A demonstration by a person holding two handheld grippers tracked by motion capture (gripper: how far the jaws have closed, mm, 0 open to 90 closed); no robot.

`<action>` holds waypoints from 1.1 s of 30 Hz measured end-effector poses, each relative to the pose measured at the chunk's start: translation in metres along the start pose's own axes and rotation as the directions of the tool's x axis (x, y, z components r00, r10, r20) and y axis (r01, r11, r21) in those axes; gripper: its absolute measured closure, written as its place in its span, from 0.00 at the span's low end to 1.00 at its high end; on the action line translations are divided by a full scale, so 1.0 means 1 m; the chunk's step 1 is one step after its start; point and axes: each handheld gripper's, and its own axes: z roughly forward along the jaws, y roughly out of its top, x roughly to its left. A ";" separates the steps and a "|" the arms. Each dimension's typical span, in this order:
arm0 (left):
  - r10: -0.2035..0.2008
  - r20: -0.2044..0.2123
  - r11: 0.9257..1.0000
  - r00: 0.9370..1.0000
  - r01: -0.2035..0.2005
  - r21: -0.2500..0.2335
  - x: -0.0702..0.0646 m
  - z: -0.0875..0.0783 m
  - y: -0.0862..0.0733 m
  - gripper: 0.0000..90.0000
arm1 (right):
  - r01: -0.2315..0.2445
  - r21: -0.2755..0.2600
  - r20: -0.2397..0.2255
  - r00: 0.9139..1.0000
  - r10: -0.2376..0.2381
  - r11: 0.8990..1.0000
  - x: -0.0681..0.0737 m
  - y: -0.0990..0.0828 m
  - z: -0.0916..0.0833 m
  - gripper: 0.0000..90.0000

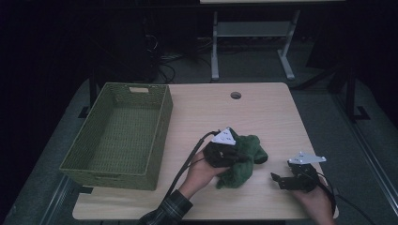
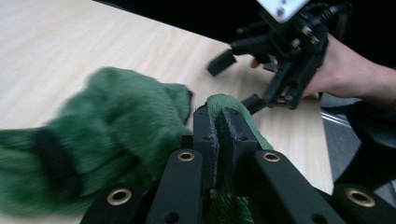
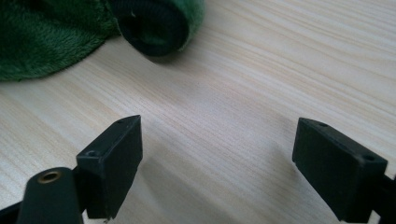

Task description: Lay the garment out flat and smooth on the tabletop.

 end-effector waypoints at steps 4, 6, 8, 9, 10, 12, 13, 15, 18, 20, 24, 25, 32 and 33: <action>0.007 0.029 1.000 1.000 -0.007 0.013 -0.007 0.013 -0.001 0.82 | -0.001 0.006 0.005 1.000 0.001 1.000 0.000 -0.001 0.000 0.18; 0.014 0.027 1.000 1.000 -0.014 0.005 -0.008 0.013 0.000 0.74 | 0.002 0.005 0.007 1.000 -0.002 1.000 -0.001 -0.001 0.000 0.18; 0.021 0.020 1.000 1.000 -0.021 -0.012 -0.008 0.008 0.002 0.69 | 0.000 0.005 0.008 1.000 0.000 1.000 -0.001 -0.001 0.000 0.18; 0.020 0.015 1.000 1.000 -0.020 -0.019 -0.007 0.005 0.003 0.67 | -0.002 0.004 0.007 1.000 0.002 1.000 -0.002 -0.001 0.000 0.18; 0.021 0.009 0.999 1.000 -0.021 -0.025 -0.007 0.001 0.005 0.65 | -0.004 0.004 0.008 1.000 0.004 1.000 -0.002 -0.001 -0.001 0.18; 0.024 -0.008 0.999 1.000 -0.024 -0.039 -0.004 -0.008 0.006 0.63 | -0.004 0.004 0.008 1.000 0.004 1.000 -0.002 -0.001 -0.001 0.18; 0.022 -0.021 0.999 1.000 -0.023 -0.048 -0.003 -0.013 0.007 0.62 | -0.003 0.003 0.008 1.000 0.003 1.000 -0.001 -0.001 -0.001 0.18; 0.014 -0.044 0.998 0.999 -0.017 -0.060 0.001 -0.023 0.006 0.61 | 0.000 0.000 0.008 1.000 0.000 1.000 -0.001 -0.001 -0.001 0.18; 0.001 -0.090 0.998 0.996 -0.007 -0.059 0.010 -0.037 0.001 0.61 | -0.003 -0.003 0.005 1.000 0.003 1.000 0.000 0.000 -0.002 0.18; -0.014 -0.122 0.999 0.992 0.009 -0.043 0.017 -0.044 -0.006 0.61 | -0.003 -0.013 -0.004 1.000 0.003 1.000 0.002 0.002 -0.004 0.18; -0.047 -0.162 0.999 0.986 0.047 -0.006 0.029 -0.048 -0.025 0.61 | 0.000 -0.043 -0.021 1.000 -0.001 0.999 0.007 0.007 -0.011 0.18; -0.052 -0.172 0.999 0.984 0.054 0.006 0.031 -0.048 -0.030 0.61 | -0.001 -0.046 -0.025 1.000 0.000 0.999 0.008 0.009 -0.012 0.18; -0.083 -0.200 0.992 0.976 0.100 0.077 0.041 -0.044 -0.057 0.60 | 0.014 -0.081 -0.058 0.998 -0.019 0.997 0.015 0.021 -0.021 0.18; -0.089 -0.201 0.990 0.976 0.108 0.086 0.041 -0.042 -0.060 0.60 | 0.014 -0.084 -0.063 0.998 -0.020 0.996 0.016 0.023 -0.023 0.18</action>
